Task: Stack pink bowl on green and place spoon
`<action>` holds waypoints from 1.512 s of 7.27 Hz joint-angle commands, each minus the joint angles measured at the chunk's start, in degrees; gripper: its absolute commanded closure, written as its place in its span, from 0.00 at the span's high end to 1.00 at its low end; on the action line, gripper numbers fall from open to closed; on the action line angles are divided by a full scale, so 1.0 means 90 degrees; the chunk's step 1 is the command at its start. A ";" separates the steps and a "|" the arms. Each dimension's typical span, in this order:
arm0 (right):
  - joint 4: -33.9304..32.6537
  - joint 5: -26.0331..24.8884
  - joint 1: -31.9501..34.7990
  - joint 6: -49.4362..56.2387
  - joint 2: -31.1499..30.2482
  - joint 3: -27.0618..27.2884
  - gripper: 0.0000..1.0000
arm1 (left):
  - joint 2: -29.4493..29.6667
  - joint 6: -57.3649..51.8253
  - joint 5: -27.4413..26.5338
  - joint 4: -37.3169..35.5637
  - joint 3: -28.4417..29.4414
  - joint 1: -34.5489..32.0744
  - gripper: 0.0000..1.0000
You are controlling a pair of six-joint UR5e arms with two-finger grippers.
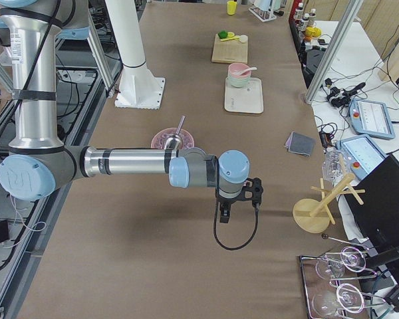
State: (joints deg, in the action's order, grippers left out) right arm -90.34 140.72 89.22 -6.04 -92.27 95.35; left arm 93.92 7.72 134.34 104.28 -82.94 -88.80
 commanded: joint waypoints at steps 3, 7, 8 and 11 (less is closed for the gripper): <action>0.0028 0.0000 0.0009 -0.0159 -0.0031 0.0060 1.00 | -0.0064 0.0031 0.0287 -0.0092 -0.0188 -0.0065 0.99; 0.0028 -0.0010 0.0009 -0.0188 0.0017 0.0050 1.00 | -0.0533 0.0050 0.0288 -0.0092 -0.0755 -0.0075 0.99; 0.0028 0.0029 0.0009 -0.0207 0.0017 0.0050 1.00 | -0.0514 0.0050 0.0288 -0.0102 -0.0755 -0.0075 0.99; 0.0028 0.0039 0.0009 -0.0207 0.0047 0.0050 1.00 | -0.0504 0.0050 0.0288 -0.0102 -0.0765 -0.0084 0.99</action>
State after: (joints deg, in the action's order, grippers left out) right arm -90.09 141.04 89.30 -7.90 -91.94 95.76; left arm 89.33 8.17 136.93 103.42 -89.79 -89.53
